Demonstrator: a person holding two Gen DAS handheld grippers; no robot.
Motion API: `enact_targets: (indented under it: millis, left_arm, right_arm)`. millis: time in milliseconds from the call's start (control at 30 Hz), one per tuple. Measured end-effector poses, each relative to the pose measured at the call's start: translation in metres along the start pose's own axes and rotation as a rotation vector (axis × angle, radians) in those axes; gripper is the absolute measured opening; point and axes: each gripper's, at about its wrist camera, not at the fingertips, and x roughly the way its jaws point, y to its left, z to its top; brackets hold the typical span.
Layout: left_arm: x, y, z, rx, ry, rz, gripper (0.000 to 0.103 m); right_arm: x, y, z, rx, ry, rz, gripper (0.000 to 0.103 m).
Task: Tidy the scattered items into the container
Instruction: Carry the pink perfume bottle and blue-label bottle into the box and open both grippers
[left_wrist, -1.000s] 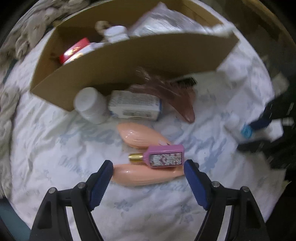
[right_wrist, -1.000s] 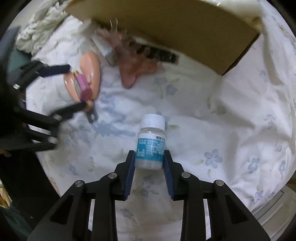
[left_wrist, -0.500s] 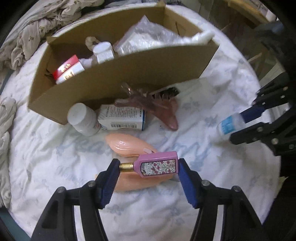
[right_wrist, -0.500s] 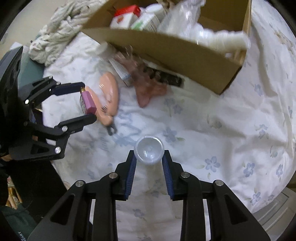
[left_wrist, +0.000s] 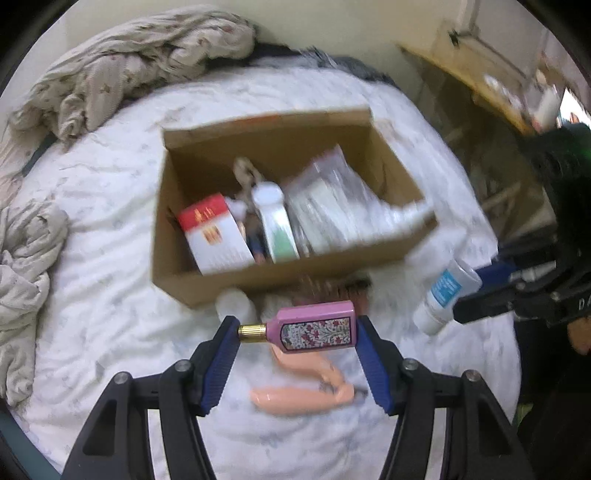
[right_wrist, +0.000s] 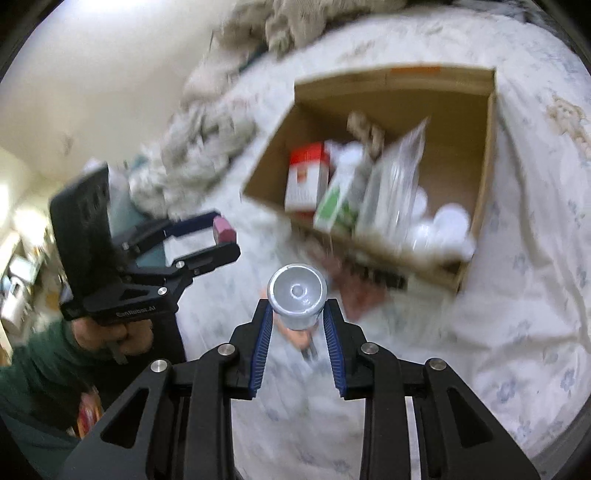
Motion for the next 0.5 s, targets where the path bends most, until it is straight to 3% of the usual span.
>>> enact_targets:
  millis: [200,400,500]
  left_arm:
    - [-0.007,0.019,0.039,-0.105,-0.096,-0.004,0.063]
    - [0.009,0.032,0.070,-0.189,-0.115,-0.062,0.063]
    - [0.032,0.037,0.081,-0.234,-0.072,-0.100,0.063]
  right_arm:
    - [-0.018,-0.025,0.028,0.133,-0.174,0.020,0.032]
    - [-0.019,-0.055,0.046,0.247,-0.241,0.017,0.032]
    - [-0.008,-0.069,0.050,0.315,-0.235,0.013,0.032]
